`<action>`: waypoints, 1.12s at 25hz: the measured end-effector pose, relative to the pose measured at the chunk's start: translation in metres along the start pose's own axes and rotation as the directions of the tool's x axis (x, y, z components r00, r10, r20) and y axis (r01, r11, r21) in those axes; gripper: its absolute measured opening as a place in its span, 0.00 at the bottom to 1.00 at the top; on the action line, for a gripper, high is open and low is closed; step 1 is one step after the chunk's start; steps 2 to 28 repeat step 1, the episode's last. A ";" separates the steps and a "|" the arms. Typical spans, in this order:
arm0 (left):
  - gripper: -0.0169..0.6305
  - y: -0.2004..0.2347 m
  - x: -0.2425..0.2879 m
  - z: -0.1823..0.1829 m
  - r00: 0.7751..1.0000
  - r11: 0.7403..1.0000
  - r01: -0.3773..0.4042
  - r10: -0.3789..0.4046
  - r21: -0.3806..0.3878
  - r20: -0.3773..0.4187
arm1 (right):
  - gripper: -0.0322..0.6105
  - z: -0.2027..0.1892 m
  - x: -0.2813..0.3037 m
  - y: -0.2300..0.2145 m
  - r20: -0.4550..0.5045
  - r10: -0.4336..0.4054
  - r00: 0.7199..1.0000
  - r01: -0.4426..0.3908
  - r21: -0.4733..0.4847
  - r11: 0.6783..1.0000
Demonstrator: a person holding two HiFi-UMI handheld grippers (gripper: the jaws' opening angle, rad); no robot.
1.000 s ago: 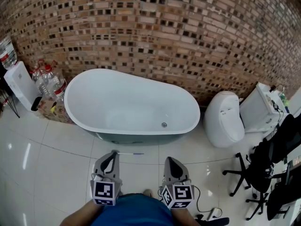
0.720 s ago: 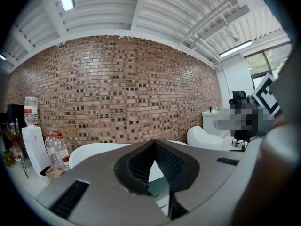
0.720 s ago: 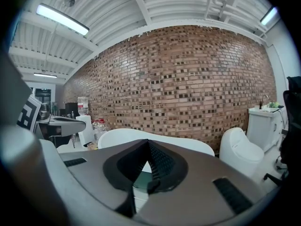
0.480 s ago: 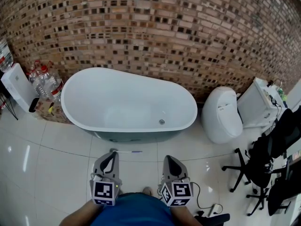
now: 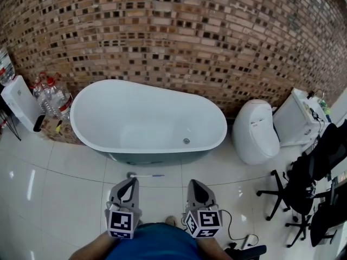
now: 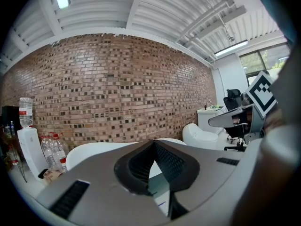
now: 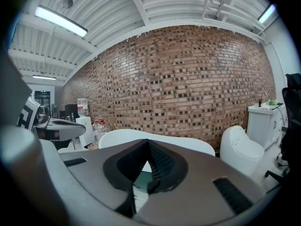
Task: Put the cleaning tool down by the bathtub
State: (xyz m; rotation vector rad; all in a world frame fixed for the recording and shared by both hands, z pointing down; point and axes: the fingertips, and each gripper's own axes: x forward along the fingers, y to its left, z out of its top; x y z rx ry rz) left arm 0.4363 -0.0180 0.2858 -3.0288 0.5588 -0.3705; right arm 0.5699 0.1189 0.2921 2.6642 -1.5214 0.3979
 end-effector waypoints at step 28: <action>0.03 -0.001 -0.001 -0.001 1.000 1.000 0.004 -0.004 0.003 -0.005 | 0.06 0.000 -0.001 0.001 -0.002 0.001 1.000 -0.001 0.001 1.000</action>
